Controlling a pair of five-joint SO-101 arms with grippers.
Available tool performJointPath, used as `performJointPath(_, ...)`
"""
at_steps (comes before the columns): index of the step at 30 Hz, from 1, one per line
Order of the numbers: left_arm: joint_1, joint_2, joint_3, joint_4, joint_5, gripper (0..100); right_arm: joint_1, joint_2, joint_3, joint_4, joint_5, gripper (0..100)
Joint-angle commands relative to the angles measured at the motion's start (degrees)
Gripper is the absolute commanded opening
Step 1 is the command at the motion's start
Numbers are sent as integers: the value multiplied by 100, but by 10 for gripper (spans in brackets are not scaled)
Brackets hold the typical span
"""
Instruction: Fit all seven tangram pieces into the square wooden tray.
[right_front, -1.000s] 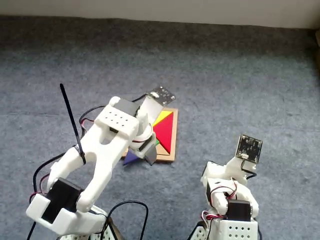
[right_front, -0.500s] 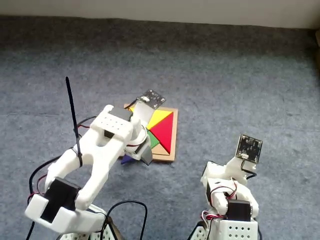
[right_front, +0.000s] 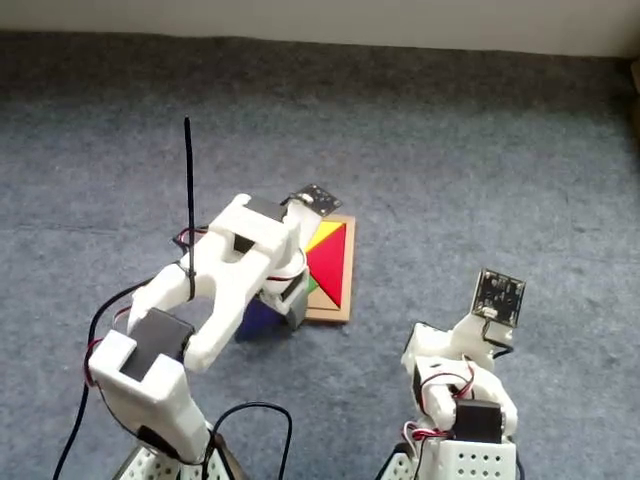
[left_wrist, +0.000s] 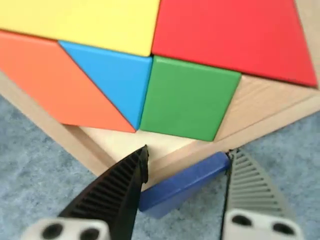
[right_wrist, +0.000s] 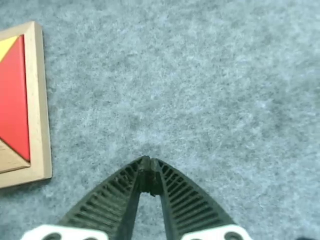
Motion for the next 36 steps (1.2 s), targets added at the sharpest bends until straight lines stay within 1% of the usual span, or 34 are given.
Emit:
performJointPath(1, -48, -127, -242, 9, 97, 241, 57, -75, 822, -110, 53, 4)
performJointPath(4, -48, -356, -242, 26, 220, 241, 57, -75, 822, -110, 53, 4)
performJointPath(8, -40, -919, -312, 369, 229, 245, 57, -75, 822, -110, 53, 4)
performJointPath(11, -57, -1314, -277, 422, 193, 246, 57, -75, 822, -110, 53, 4)
performJointPath(17, -409, -1648, -365, 457, 193, 246, 57, -75, 822, -101, 53, 4)
performJointPath(19, -479, -1780, -462, 721, 167, 246, 57, -75, 822, -101, 53, 4)
performJointPath(22, -409, -2062, -549, 1169, -132, 246, 57, -75, 822, -101, 53, 4)
performJointPath(25, -338, -2440, -382, 1345, -229, 246, 57, -75, 822, -101, 53, 4)
performJointPath(30, -321, -2870, 418, 1152, -809, 246, 57, -75, 822, -101, 53, 4)
performJointPath(33, -338, -2897, 1042, 668, -1081, 246, 57, -75, 822, -101, 53, 4)
performJointPath(36, -321, -2941, 1675, -9, -1196, 246, 66, -75, 822, -101, 53, 4)
